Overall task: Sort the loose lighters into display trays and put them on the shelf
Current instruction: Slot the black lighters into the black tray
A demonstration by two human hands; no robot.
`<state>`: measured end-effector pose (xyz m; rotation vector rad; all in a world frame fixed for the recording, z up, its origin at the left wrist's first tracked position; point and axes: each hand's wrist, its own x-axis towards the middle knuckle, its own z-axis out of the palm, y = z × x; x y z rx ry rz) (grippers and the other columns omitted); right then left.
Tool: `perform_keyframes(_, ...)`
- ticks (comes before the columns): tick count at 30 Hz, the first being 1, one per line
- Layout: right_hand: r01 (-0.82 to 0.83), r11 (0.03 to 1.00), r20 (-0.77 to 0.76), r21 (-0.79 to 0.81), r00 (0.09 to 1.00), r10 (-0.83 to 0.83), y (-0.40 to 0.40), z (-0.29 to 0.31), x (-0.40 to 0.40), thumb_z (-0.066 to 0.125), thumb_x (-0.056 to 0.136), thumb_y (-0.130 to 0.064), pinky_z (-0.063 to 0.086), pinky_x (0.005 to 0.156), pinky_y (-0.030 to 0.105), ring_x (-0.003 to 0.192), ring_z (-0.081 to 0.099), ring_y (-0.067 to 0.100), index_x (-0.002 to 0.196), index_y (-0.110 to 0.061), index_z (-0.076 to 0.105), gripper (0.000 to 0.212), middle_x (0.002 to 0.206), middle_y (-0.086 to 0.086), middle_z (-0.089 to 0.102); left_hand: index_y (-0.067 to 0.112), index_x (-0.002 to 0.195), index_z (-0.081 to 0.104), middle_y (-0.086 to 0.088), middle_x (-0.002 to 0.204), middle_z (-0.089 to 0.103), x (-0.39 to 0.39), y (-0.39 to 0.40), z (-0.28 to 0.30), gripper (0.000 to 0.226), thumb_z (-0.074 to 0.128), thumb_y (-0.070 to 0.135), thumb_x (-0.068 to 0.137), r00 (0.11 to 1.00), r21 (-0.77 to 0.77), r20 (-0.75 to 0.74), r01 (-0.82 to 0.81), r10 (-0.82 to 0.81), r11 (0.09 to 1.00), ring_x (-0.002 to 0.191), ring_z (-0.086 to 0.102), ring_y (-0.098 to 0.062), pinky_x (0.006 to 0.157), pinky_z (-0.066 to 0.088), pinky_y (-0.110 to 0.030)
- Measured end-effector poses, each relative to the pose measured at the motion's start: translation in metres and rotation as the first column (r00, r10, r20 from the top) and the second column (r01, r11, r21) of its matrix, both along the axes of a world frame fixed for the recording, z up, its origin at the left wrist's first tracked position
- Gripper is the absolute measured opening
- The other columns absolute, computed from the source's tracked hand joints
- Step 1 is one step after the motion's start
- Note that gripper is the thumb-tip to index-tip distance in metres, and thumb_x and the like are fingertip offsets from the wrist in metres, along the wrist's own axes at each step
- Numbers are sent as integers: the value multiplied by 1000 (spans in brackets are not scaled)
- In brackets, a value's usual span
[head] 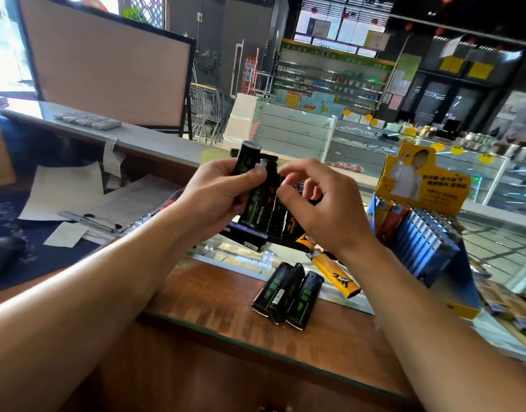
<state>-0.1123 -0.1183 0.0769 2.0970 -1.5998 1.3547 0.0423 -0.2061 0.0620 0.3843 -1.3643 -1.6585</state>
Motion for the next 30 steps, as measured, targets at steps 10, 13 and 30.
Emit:
perform_keyframes(10,-81,997,-5,-11,997,81,-1,1,-4,73,84,-13,49,68,32,73,58,14,110,-30,69,32,106,-12,67,3,85,64,-4,64,68,1,7,0,19,64,18,74,981,-39,99,169,-164,985,56,65,-11,52,52,-20)
perform_keyframes(13,-96,995,6,-14,995,96,-1,2,-5,74,83,-11,51,68,32,75,59,13,103,-29,71,27,104,-11,67,4,85,64,-5,64,65,2,10,1,18,62,20,78,977,-64,132,178,-169,982,54,59,-11,48,45,-18)
perform_keyframes(30,248,960,22,-131,969,-247,-19,-3,-8,68,87,-22,52,72,34,78,62,18,100,-21,73,14,86,-5,69,20,93,65,2,74,64,3,-19,-8,7,60,22,89,703,-459,239,-526,670,716,67,59,-21,67,50,-36)
